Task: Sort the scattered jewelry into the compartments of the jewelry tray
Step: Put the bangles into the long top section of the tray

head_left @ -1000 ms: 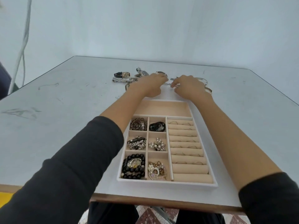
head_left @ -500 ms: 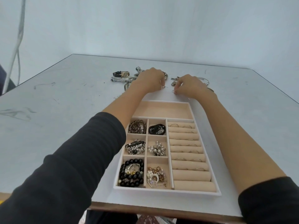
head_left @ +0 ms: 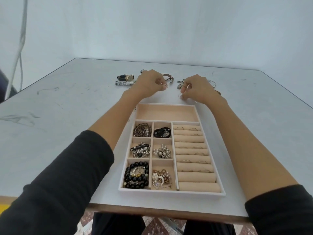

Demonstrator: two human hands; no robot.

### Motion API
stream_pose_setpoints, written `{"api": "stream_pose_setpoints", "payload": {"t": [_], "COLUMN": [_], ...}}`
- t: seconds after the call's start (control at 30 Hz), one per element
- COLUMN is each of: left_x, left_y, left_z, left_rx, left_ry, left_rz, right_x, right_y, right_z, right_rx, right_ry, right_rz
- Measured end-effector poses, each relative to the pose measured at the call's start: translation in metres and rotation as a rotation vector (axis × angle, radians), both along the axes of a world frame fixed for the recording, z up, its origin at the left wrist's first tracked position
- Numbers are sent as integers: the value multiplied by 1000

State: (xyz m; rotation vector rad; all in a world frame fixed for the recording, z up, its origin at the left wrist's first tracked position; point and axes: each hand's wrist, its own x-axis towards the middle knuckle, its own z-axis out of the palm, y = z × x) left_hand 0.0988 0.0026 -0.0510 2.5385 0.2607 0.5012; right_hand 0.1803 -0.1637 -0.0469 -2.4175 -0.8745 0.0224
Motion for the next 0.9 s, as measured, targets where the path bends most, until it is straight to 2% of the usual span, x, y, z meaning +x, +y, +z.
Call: {"api": "stream_pose_setpoints", "payload": {"t": [0.2,0.43,0.6,0.73,0.9], "left_x": [-54,-114,-137,-144,-148], "left_y": [-5,-22,-38,-48,-52], "left_z": [8,22,22,26,23], "left_rx": [-233,-392,-429,-326,-224], "left_ry": [-233,-301,-240,-169,37], "left_rz": [3,-115,-256,-405,-534], "right_x": [-12,-56,-93,-115,-128], "right_y": [-12,-31,-47,-66,-89], "right_z": [15,27,29,20,4], "right_rx": [191,288,371,460,561], "right_ry": [-26,75,190,231,274], "right_rz": [-13,54,146,174,132]}}
